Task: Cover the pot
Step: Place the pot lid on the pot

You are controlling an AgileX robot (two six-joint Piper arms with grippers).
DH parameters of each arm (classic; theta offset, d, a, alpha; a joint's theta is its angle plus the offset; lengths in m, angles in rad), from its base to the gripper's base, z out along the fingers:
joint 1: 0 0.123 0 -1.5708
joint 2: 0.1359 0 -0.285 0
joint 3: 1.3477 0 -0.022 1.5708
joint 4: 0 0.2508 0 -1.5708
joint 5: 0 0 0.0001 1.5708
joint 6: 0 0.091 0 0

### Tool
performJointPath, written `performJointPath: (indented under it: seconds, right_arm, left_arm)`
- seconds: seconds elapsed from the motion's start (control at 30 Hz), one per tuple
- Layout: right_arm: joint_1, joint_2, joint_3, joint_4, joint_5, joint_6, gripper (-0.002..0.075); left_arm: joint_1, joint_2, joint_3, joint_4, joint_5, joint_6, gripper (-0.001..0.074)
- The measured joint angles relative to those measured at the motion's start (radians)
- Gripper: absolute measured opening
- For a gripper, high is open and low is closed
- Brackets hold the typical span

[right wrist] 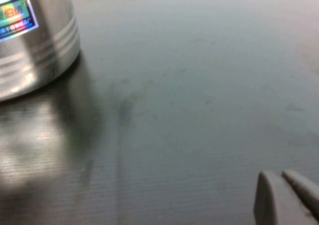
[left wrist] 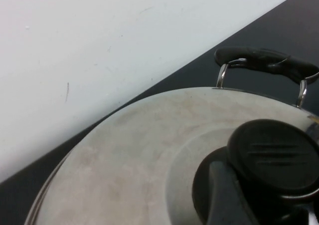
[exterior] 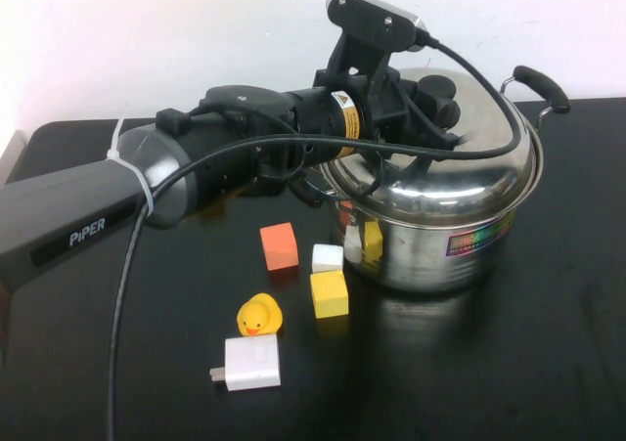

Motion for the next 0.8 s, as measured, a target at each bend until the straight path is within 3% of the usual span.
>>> performJointPath:
  seconds: [0.8]
  right_arm:
    - [0.0,0.0,0.0,0.0,0.0,0.0,-0.0002]
  left_arm:
    - [0.0,0.0,0.0,0.088,0.004,-0.113,0.0319]
